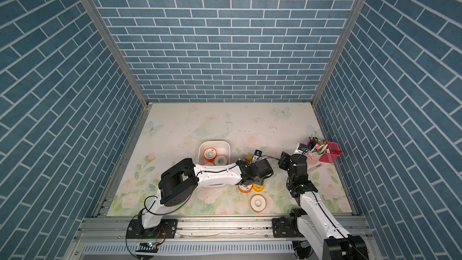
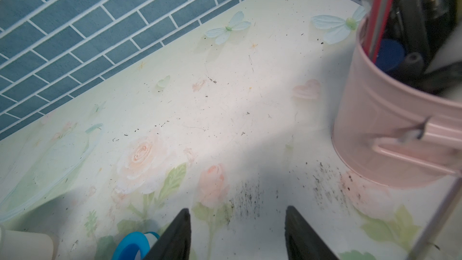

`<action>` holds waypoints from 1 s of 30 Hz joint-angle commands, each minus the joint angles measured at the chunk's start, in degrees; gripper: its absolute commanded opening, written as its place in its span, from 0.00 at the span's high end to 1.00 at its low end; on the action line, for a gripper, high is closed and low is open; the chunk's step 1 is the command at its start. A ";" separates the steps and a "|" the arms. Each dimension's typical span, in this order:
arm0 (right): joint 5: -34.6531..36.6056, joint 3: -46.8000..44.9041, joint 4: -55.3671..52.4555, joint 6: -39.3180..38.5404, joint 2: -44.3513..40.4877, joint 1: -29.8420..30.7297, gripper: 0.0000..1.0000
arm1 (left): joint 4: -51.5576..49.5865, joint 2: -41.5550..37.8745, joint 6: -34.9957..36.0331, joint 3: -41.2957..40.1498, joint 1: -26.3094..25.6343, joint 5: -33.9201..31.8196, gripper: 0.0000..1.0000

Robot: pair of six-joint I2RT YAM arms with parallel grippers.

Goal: Put the sealing tape into the storage box
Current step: Pick up the sealing tape at the center of the board.

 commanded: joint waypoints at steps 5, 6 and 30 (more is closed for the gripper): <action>-0.14 -0.35 1.13 0.72 -0.32 -0.31 0.40 | -2.23 -0.15 0.99 0.97 -0.30 -2.16 0.33; -0.14 -0.40 1.18 0.72 -0.27 -0.32 0.40 | -2.39 -0.55 1.16 0.93 -0.44 -2.22 0.34; -0.40 -0.39 1.25 0.63 -0.15 -0.29 0.40 | -6.13 -20.40 6.01 -7.51 -0.56 -1.56 0.37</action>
